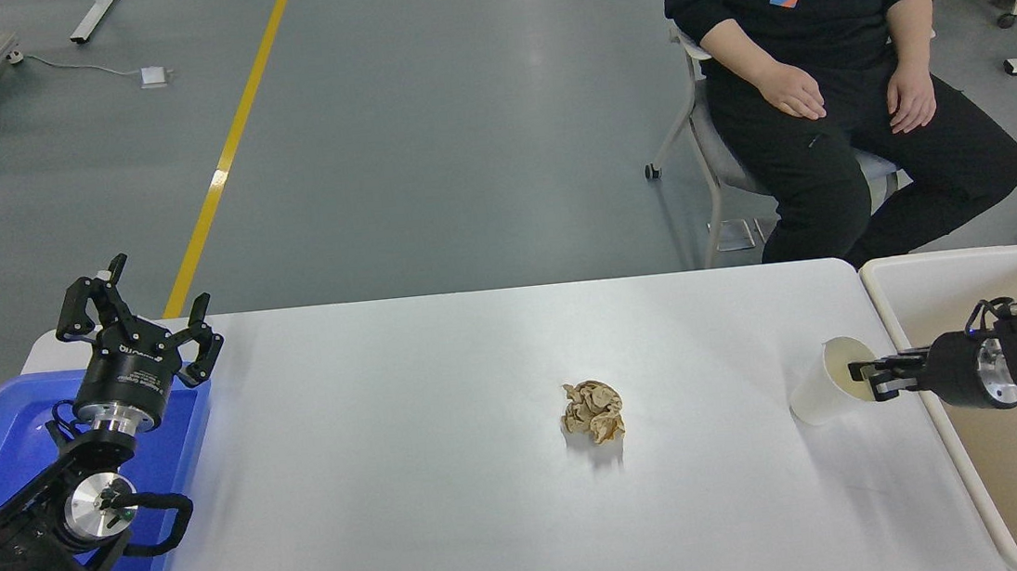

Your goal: Clean the table surface

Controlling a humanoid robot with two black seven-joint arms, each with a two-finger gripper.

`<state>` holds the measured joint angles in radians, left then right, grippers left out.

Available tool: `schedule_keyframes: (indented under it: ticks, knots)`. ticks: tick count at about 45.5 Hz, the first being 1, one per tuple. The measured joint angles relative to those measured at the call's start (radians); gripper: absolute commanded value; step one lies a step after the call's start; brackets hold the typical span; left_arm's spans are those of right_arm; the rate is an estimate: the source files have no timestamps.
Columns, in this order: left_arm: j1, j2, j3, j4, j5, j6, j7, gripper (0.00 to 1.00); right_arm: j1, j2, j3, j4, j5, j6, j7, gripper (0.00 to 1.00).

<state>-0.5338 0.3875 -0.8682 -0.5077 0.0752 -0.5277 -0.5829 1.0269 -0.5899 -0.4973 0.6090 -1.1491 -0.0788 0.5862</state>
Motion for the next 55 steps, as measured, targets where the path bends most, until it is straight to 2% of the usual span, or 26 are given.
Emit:
schedule_keyframes:
  ticks: [13,35,45,55]
  knots:
    - [0.0,0.0,0.0,0.0,0.0,0.0,0.0,1.0,0.043,-0.053,0.069,0.033,0.158,0.028,0.077,0.0]
    - [0.0,0.0,0.0,0.0,0.0,0.0,0.0,1.0,0.094,-0.263,0.296,-0.007,0.323,0.233,0.112,0.0]
    - [0.0,0.0,0.0,0.0,0.0,0.0,0.0,1.0,0.078,-0.296,0.335,-0.149,0.36,0.281,0.106,0.0]
    - [0.0,0.0,0.0,0.0,0.0,0.0,0.0,1.0,0.002,-0.251,0.309,-0.365,0.451,0.32,0.05,0.0]
